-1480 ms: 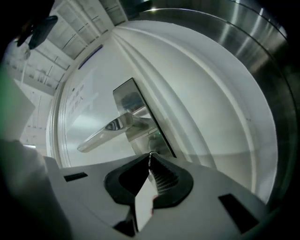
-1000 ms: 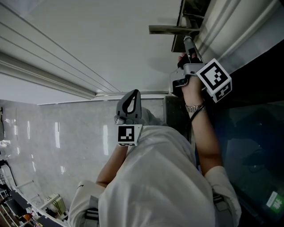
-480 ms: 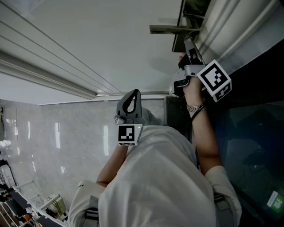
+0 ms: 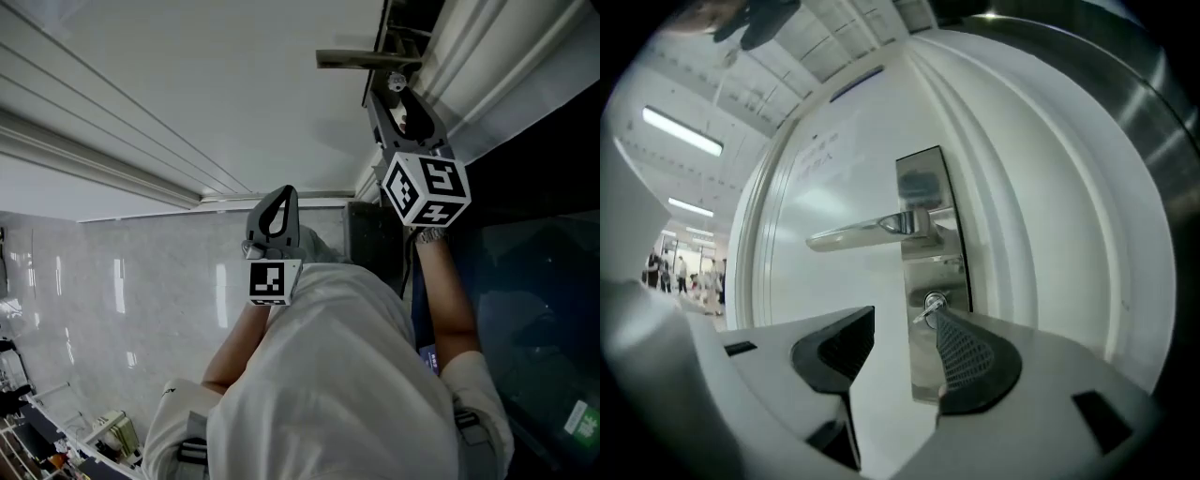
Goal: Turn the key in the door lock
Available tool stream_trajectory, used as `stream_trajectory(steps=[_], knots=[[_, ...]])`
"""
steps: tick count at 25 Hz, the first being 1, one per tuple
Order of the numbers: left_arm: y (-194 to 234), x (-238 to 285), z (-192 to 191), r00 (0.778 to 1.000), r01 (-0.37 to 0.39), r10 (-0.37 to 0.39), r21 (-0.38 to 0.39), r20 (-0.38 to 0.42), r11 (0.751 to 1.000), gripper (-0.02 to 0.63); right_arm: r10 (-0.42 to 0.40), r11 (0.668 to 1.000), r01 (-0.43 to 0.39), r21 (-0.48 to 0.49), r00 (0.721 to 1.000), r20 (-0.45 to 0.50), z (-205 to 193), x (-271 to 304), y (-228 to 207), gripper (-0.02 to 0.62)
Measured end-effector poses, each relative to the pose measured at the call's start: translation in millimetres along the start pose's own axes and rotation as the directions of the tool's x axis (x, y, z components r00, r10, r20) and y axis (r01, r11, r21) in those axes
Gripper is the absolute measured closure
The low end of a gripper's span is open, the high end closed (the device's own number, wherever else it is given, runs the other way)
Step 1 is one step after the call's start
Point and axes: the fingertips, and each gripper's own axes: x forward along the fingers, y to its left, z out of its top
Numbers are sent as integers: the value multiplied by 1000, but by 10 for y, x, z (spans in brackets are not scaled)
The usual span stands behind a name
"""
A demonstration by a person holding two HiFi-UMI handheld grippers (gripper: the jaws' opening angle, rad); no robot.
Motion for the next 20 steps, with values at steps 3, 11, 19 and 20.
stream_trajectory(steps=[3, 11, 19, 20], knots=[[-15, -4, -6, 1000, 2, -2, -4, 1, 1000, 597, -25, 985, 18, -174, 999, -36, -12, -12, -54, 416], [-2, -15, 11, 1000, 6, -6, 2, 1, 1000, 597, -143, 713, 60, -698, 988, -61, 7, 23, -63, 416], [2, -77, -26, 1000, -5, 5, 0, -6, 1000, 597, -194, 374, -16, -927, 976, -95, 8, 89, -127, 416], [9, -84, -24, 1000, -7, 7, 1, -7, 1000, 597, -202, 350, -28, -936, 974, -105, -10, 103, -123, 417]])
